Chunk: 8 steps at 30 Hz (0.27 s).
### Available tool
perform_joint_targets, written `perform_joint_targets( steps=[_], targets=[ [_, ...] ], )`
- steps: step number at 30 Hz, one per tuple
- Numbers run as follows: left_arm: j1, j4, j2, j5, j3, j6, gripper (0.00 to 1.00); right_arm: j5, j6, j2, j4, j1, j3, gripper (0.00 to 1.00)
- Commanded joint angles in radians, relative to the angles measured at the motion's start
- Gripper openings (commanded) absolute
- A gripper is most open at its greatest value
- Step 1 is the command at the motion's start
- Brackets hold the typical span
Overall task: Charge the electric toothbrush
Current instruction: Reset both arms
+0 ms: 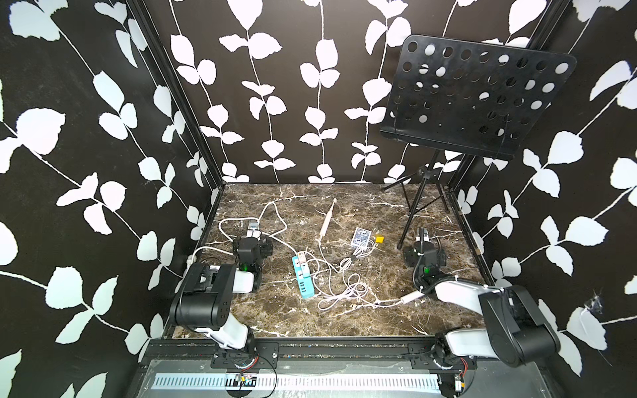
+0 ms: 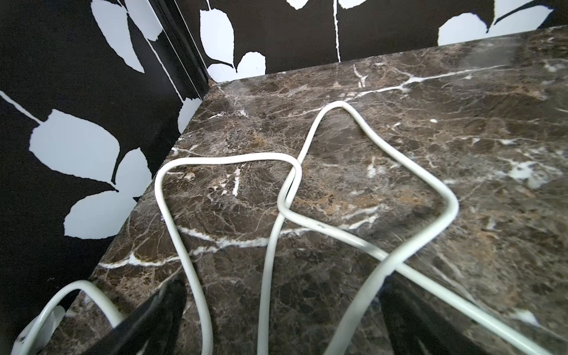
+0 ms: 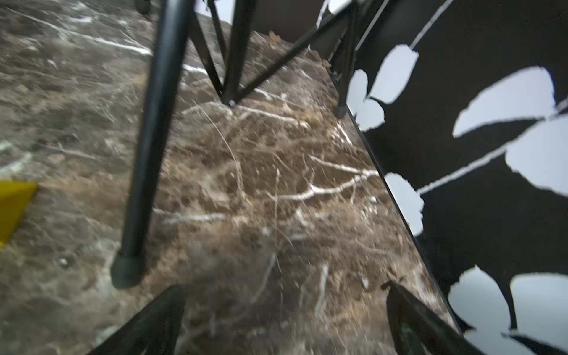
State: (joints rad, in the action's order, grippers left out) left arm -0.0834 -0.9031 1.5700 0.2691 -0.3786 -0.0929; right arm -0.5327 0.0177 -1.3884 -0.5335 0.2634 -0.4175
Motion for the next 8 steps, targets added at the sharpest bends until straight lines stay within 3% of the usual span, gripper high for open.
perform_joint_targets(
  steps=[1,8],
  targets=[
    [0.002,-0.006,-0.021,-0.014,-0.010,0.011,0.99,0.065,0.055,-0.015,-0.071,-0.004,-0.045,0.99],
    [0.002,-0.002,-0.024,-0.014,-0.010,0.011,0.99,0.183,0.098,-0.001,-0.171,-0.052,0.002,0.99]
  ],
)
